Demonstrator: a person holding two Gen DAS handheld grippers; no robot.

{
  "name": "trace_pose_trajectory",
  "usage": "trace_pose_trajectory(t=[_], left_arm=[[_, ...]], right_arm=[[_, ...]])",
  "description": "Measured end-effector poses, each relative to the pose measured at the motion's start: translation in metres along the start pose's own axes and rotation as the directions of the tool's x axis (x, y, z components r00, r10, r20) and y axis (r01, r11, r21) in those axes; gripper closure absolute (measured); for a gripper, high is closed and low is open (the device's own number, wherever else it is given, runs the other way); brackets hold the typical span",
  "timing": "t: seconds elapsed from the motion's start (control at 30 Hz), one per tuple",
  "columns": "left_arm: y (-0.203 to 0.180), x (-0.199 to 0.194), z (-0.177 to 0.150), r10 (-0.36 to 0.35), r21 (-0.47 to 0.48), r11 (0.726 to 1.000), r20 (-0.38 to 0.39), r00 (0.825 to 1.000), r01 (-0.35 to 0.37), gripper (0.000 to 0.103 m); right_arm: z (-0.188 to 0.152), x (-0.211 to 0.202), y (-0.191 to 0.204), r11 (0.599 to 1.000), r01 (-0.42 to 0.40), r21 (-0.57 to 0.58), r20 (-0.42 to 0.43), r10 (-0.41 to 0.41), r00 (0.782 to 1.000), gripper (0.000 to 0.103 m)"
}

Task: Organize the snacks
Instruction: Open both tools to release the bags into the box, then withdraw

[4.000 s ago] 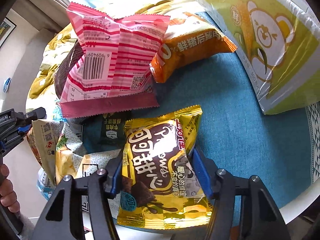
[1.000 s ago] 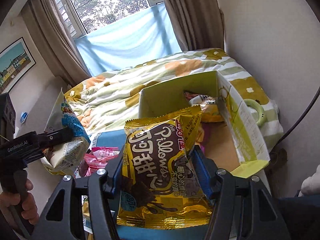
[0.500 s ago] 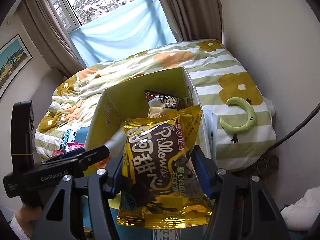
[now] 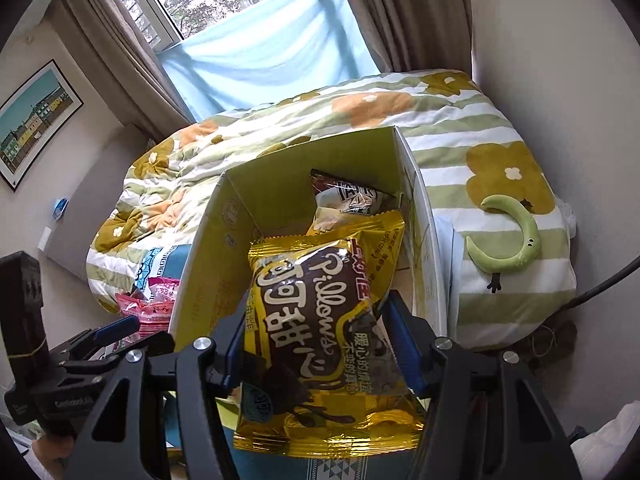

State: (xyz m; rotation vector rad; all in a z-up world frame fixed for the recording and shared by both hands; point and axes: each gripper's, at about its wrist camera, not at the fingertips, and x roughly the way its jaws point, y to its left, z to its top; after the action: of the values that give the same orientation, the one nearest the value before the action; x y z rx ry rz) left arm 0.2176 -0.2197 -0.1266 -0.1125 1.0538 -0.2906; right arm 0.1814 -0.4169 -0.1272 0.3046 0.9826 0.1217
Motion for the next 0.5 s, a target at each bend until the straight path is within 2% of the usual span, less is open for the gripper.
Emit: trace_pose_trajectory(t=[0.13, 0.23, 0.27, 0.3, 0.37, 0.5], left_arm=[[0.004, -0.006, -0.001, 0.025, 0.011, 1.0, 0.015, 1.0, -0.026, 0.003], [0.008, -0.006, 0.0, 0.027, 0.0, 1.0, 0.018, 0.999, -0.027, 0.003], [0.009, -0.005, 0.0, 0.03, 0.0, 1.0, 0.018, 0.999, -0.03, 0.003], [0.009, -0.005, 0.0, 0.036, 0.003, 0.999, 0.018, 0.999, -0.036, 0.003], [0.01, -0.004, -0.002, 0.05, 0.013, 0.999, 0.022, 0.998, -0.051, 0.003], [0.009, 0.002, -0.008, 0.066, 0.029, 0.997, 0.017, 0.998, -0.067, 0.003]], right_arm=[[0.007, 0.017, 0.0, 0.999, -0.026, 0.022, -0.057, 0.027, 0.998, 0.046], [0.005, 0.024, 0.001, 0.999, -0.041, 0.032, -0.069, 0.043, 0.997, 0.044], [0.004, 0.026, 0.002, 0.999, -0.038, 0.037, -0.072, 0.041, 0.997, 0.039], [0.003, 0.029, 0.002, 0.999, -0.025, 0.04, -0.074, 0.028, 0.997, 0.025], [0.001, 0.029, 0.001, 0.999, -0.001, 0.044, -0.057, 0.004, 0.998, 0.004], [-0.01, 0.021, -0.004, 0.999, 0.01, 0.045, 0.0, -0.01, 1.0, 0.001]])
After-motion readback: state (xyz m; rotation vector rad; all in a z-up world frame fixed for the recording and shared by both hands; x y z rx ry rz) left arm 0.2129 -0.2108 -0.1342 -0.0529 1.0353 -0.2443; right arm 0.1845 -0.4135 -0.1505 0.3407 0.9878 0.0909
